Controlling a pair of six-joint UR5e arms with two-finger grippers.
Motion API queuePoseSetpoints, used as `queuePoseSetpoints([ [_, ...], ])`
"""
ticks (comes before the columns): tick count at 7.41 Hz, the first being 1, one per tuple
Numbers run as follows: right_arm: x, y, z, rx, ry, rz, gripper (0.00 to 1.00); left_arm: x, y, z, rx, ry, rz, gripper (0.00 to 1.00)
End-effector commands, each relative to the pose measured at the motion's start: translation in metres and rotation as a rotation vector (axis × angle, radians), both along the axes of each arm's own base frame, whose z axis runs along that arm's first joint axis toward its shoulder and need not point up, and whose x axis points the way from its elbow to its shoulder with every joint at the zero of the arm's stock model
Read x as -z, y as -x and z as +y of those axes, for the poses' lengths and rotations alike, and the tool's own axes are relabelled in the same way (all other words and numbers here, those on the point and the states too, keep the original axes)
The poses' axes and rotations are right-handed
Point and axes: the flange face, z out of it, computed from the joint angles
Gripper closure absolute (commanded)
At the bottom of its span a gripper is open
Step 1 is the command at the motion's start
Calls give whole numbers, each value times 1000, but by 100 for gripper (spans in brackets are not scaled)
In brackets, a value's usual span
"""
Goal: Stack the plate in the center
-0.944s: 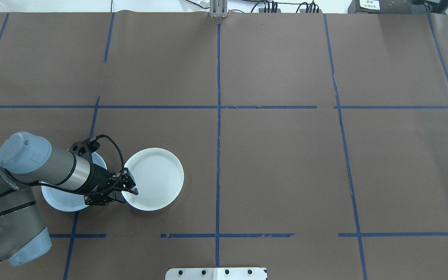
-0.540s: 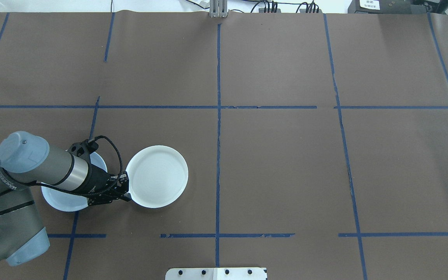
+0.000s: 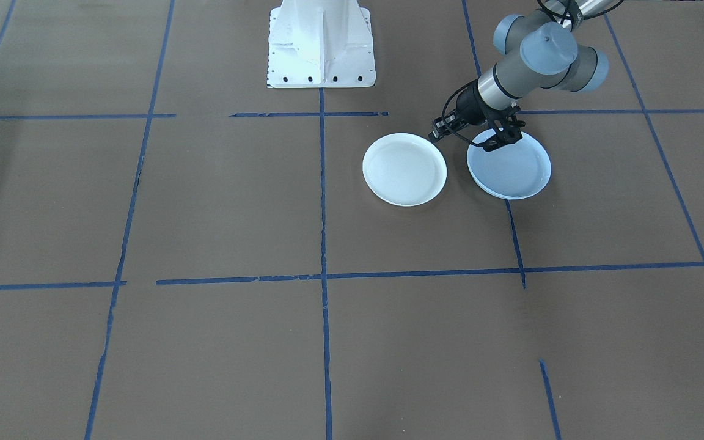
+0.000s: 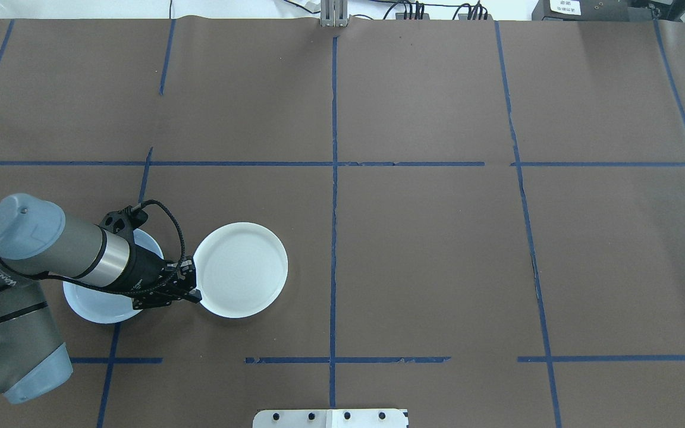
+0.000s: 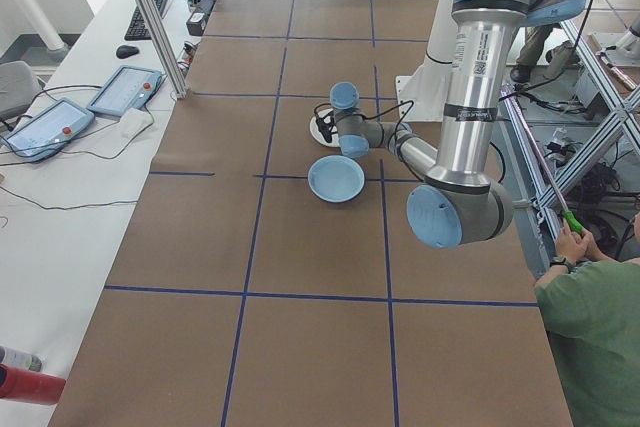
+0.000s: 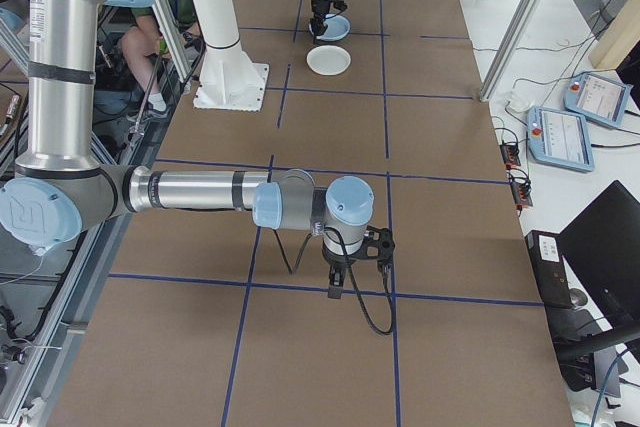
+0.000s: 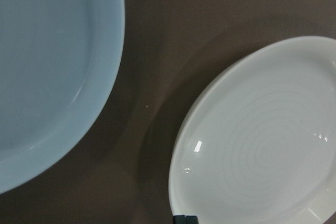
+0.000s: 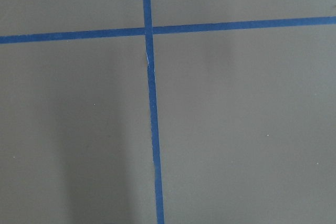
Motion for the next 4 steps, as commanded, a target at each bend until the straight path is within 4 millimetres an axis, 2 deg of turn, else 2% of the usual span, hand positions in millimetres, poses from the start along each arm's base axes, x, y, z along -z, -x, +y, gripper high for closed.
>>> queuePoseSetpoints([
  [1,0,0,0,0,0,0,0,-15,-7,-1,5,20,-29,57],
  [4,0,0,0,0,0,0,0,-10,-11,-1,-1,10,-21,57],
])
